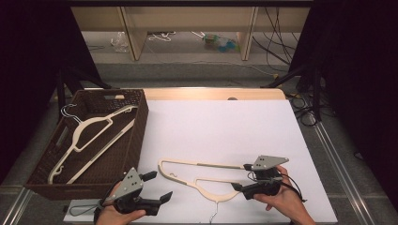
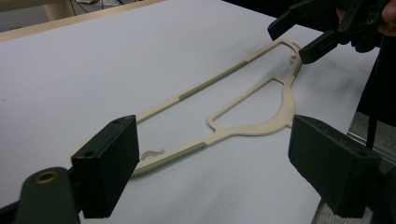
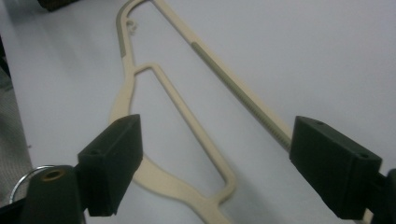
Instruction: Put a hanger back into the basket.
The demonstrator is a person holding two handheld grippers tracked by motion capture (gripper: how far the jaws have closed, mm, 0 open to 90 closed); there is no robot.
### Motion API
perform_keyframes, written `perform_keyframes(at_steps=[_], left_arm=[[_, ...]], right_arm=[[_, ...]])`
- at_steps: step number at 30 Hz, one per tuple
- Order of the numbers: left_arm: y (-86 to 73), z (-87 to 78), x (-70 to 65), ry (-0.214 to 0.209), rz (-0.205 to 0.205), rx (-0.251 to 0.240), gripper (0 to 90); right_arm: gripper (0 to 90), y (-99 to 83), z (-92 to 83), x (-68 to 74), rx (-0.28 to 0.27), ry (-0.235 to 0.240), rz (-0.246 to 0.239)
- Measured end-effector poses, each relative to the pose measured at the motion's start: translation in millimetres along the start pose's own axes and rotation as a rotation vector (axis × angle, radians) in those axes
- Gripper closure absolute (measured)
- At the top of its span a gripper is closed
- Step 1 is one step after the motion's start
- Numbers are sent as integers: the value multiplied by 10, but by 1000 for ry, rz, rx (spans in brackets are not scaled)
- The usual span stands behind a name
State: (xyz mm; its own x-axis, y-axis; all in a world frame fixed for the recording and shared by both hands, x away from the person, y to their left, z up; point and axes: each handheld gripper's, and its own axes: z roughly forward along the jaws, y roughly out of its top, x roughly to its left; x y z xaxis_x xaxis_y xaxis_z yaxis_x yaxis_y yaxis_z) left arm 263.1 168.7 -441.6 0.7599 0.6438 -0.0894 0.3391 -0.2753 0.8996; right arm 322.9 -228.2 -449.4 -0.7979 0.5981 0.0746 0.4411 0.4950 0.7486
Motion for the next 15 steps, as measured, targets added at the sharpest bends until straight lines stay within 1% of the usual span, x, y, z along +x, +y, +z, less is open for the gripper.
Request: perform_keyframes(at_steps=[2,3,4,5,6,7,8,9,10,11,12,13,14,15], left_arm=[[-3,10,12,-4,11,5,166],[-1,5,11,2,12,12,167],[0,5,10,3,11,11,166],[0,8,11,0,12,7,167],[2,3,7,8,15,12,168],[0,4,8,6,18,13,169],[-1,3,8,6,19,14,169],[-6,4,-7,10,-3,14,169],[-5,4,-8,9,-1,11,169],[-5,8,-5,-2,-2,5,170],[0,6,6,-4,21,6,170],[-1,6,5,-5,20,6,170],[-2,6,5,-11,12,7,170],[-7,6,-4,-14,-16,6,171]], right_arm=[[183,17,36,-36,20,-6,-27],[199,23,53,-44,41,-1,-31],[210,26,74,-52,61,9,-47],[209,26,91,-52,83,20,-55],[208,23,107,-58,105,34,-69],[209,11,121,-55,122,40,-68],[213,9,115,-72,158,52,-81],[217,-3,117,-72,175,38,-88],[222,-12,106,-77,203,35,-102],[230,-17,86,-93,235,41,-119],[237,-23,78,-105,252,41,-131],[238,-28,69,-110,269,48,-135],[241,-37,76,-118,274,50,-142],[254,-41,84,-128,284,54,-141]])
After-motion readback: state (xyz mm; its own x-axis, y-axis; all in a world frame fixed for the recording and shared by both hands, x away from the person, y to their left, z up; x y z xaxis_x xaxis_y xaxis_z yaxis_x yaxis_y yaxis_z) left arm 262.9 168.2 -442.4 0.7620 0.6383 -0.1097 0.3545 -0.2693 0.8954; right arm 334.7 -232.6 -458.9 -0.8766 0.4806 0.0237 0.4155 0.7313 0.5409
